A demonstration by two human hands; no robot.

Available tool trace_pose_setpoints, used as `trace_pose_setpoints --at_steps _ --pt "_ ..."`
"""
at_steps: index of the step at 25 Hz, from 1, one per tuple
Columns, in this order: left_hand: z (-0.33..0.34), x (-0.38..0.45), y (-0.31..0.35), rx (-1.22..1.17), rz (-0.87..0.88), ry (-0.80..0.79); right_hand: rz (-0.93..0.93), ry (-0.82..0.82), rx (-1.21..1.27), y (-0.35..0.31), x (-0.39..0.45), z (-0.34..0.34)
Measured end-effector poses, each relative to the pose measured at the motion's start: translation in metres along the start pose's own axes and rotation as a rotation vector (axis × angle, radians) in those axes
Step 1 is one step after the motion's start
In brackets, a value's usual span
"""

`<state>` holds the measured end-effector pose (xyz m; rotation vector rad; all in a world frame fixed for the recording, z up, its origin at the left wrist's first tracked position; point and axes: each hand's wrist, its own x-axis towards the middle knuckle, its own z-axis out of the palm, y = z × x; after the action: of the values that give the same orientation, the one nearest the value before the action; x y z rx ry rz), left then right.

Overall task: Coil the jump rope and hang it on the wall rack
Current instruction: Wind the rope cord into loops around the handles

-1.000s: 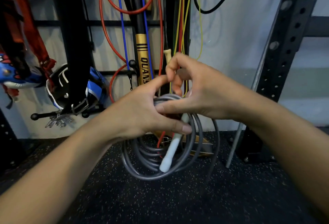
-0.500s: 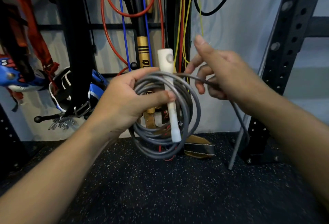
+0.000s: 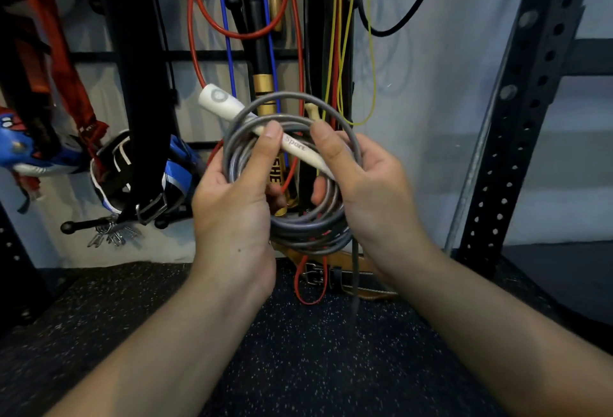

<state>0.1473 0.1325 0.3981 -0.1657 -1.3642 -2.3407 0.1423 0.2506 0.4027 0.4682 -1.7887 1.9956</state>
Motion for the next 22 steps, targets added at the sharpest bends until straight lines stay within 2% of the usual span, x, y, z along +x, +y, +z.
trace_pose_setpoints --at_steps 2,7,10,12,14,16,18,22 --pt "-0.003 0.002 -0.001 0.012 -0.015 -0.043 -0.023 0.004 -0.019 0.003 0.003 -0.003" --pt "-0.017 0.019 0.017 0.127 -0.093 -0.269 -0.052 -0.064 -0.142 -0.002 0.020 -0.021" --pt "-0.029 0.037 0.038 0.229 -0.013 -0.351 -0.112 -0.182 -0.311 -0.015 0.029 -0.034" --pt "-0.035 0.045 0.057 0.389 0.101 -0.424 -0.144 -0.291 -0.455 -0.021 0.031 -0.037" --pt "-0.037 0.050 0.073 0.665 0.148 -0.606 -0.165 -0.409 -0.589 -0.024 0.031 -0.034" --pt "-0.032 0.043 0.076 0.959 0.049 -0.826 -0.193 -0.496 -0.682 -0.023 0.029 -0.027" --pt "-0.023 0.030 0.062 1.115 0.020 -0.940 -0.200 -0.550 -0.700 -0.021 0.026 -0.021" --pt "-0.018 0.018 0.038 0.915 -0.081 -0.955 -0.079 -0.603 -0.597 -0.014 0.020 -0.021"
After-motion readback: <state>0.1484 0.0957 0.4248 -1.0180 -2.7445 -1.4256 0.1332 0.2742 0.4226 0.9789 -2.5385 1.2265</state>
